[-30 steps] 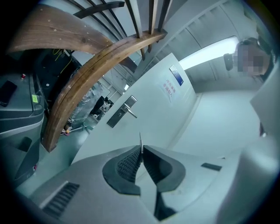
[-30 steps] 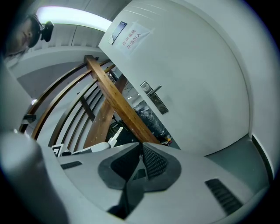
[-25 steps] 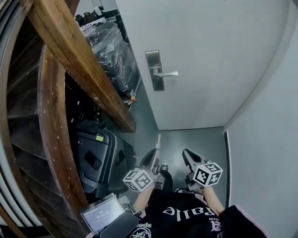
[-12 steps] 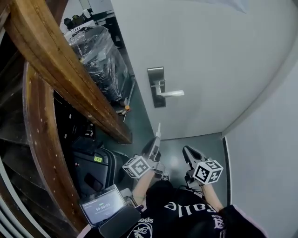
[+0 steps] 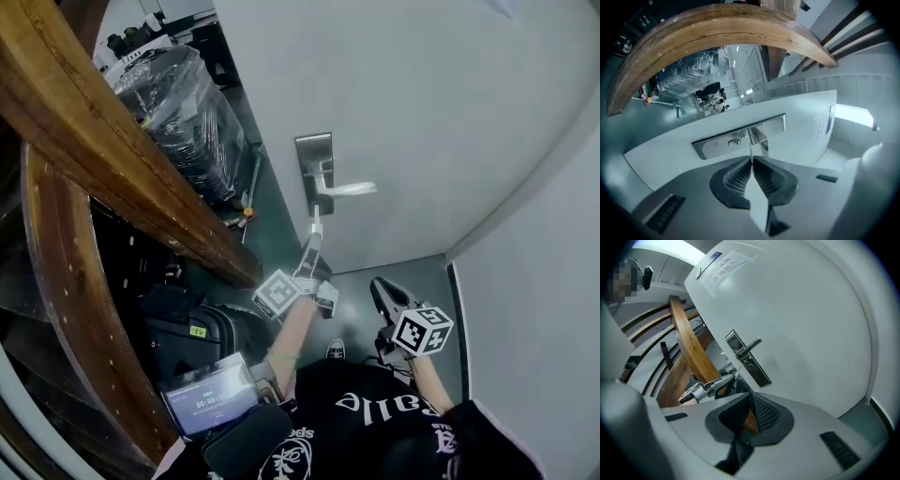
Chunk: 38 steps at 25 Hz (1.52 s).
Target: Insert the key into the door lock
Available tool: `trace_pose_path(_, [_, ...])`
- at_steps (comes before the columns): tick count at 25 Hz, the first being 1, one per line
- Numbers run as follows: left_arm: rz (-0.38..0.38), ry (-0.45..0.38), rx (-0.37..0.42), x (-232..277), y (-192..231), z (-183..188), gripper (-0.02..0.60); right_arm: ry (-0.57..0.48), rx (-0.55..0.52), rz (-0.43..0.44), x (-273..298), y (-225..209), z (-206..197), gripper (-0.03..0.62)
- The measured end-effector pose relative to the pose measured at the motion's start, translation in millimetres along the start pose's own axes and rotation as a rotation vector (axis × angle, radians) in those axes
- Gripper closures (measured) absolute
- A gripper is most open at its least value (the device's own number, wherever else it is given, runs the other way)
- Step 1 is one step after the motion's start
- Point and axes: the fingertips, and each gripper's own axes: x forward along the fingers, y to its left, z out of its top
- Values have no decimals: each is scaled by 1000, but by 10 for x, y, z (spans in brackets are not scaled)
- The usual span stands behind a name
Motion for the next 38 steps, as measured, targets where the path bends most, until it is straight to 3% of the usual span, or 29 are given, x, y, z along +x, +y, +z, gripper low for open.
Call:
trace_pose_path(2, [10, -16, -24, 103, 85, 53, 560, 3, 2, -8, 33, -26, 7, 559])
trace_pose_path(7, [38, 25, 1, 267, 216, 11, 560, 8, 10, -25, 79, -84, 20, 559])
trace_pose_path(27, [73, -16, -141, 450, 432, -36, 560, 8, 22, -61, 15, -266, 54, 559])
trace_pose_path(32, [78, -4, -141, 492, 451, -9, 560, 7, 31, -60, 18, -301, 30, 559])
trace_pose_path(36, [67, -28, -207, 606, 481, 43, 560, 18, 33, -53, 47, -316, -33, 559])
trace_pose_path(38, [75, -17, -180, 653, 501, 86, 560, 18, 35, -48, 51, -308, -47, 559])
